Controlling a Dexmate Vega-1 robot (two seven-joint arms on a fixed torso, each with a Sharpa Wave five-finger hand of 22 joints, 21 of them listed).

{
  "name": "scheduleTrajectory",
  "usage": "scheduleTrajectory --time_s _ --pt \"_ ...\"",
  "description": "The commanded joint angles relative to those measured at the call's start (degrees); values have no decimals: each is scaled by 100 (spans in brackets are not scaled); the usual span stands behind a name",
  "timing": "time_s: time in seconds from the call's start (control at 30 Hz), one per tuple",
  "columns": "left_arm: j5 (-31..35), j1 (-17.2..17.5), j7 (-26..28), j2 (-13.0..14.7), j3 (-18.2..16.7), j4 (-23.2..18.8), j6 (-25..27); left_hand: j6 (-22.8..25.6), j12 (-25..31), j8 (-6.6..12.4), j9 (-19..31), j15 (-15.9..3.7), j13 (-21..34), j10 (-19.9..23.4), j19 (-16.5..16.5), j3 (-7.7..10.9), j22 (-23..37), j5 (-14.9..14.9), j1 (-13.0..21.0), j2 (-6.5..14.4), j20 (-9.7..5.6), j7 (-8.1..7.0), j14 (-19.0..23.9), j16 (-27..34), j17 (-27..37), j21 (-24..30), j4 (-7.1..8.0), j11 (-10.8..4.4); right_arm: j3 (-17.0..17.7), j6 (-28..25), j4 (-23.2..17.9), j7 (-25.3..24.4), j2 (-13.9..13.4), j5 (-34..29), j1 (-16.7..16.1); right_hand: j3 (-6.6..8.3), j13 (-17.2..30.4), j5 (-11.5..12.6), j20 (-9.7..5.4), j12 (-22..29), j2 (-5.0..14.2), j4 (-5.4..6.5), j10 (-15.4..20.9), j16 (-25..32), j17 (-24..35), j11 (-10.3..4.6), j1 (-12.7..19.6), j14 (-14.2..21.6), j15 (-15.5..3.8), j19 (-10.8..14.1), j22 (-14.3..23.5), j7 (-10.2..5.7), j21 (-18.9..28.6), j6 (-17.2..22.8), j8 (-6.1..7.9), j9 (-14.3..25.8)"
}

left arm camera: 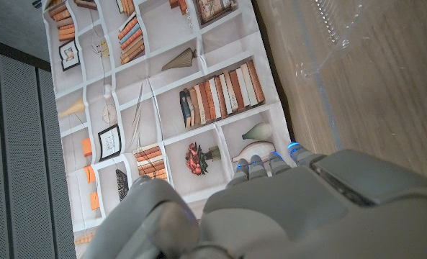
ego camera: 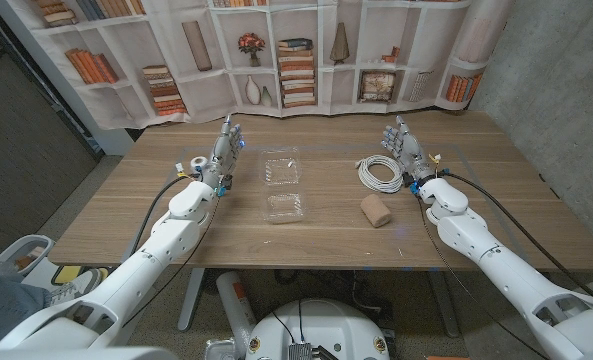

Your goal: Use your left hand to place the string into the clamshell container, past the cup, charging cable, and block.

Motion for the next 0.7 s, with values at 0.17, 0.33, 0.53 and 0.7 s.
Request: scheduleTrajectory --time_s 0.17,0.33,0.53,0.7 --pt "687 250 -372 -559 -743 -142 341 -31 32 33 8 15 22 -21 -523 -9 11 32 64 27 -206 14 -370 18 20 30 20 9 -39 56 263 129 142 -30 172 38 16 19 9 11 12 -10 66 24 19 6 48 3 51 64 8 3 24 55 18 13" --pt "833 257 -480 -677 -847 -159 437 -23 35 35 8 20 22 -12 -517 -10 10 35 75 39 -201 16 -355 22 20 27 15 10 -7 47 165 88 93 -31 93 38 15 15 9 9 16 -16 70 23 19 2 55 11 49 67 9 1 13 57 17 13" --pt "1038 374 -421 -748 -944 -375 459 6 50 44 8 23 22 33 -501 -10 10 41 97 60 -192 24 -325 28 19 23 5 19 29 82 45 57 28 -43 -8 37 15 11 14 7 20 -21 74 18 20 6 59 12 47 69 10 5 2 56 14 13" --pt "1101 491 -415 -771 -1020 -560 437 44 70 56 9 27 23 93 -464 -6 9 47 124 86 -170 22 -268 44 17 28 -6 22 45 82 -39 24 -5 -45 -75 35 15 6 13 4 24 -25 75 15 20 1 62 16 41 75 10 1 -9 62 14 13"
